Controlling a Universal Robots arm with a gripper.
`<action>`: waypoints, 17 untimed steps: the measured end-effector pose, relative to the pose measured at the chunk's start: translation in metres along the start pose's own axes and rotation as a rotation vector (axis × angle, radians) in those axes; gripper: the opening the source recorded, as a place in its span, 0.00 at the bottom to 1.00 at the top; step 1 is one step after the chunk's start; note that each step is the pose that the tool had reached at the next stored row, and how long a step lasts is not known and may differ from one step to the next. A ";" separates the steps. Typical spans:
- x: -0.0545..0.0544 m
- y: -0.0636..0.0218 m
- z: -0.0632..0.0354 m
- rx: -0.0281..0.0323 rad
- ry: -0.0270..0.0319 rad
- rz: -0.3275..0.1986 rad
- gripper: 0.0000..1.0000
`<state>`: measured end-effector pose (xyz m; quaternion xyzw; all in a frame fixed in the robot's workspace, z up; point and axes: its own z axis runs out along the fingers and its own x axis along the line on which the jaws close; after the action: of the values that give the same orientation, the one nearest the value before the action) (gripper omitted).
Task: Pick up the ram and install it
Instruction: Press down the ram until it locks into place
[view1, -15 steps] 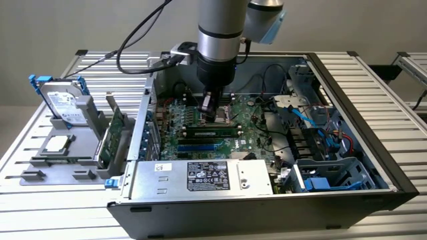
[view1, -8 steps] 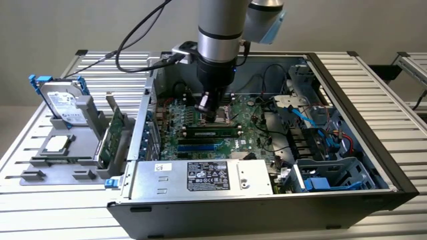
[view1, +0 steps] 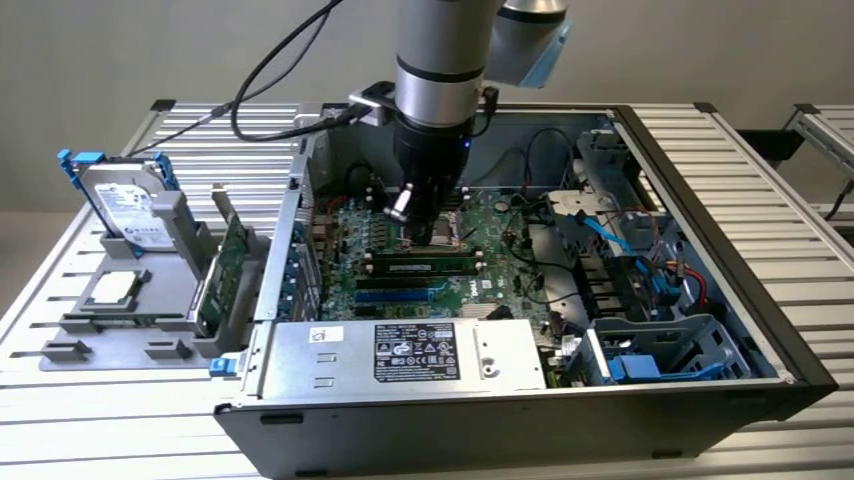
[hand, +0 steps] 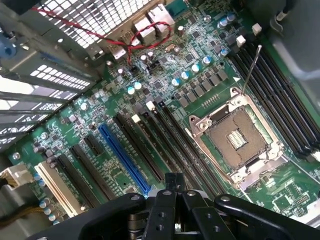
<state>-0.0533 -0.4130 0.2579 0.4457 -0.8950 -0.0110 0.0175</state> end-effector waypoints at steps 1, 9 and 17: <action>0.000 0.0000 0.0003 -0.0002 -0.0007 0.015 0.11; 0.000 -0.0001 0.0021 -0.0008 -0.0066 0.137 0.11; 0.000 -0.0001 0.0040 -0.0011 -0.0127 0.258 0.11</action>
<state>-0.0533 -0.4130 0.2539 0.3269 -0.9449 -0.0119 0.0134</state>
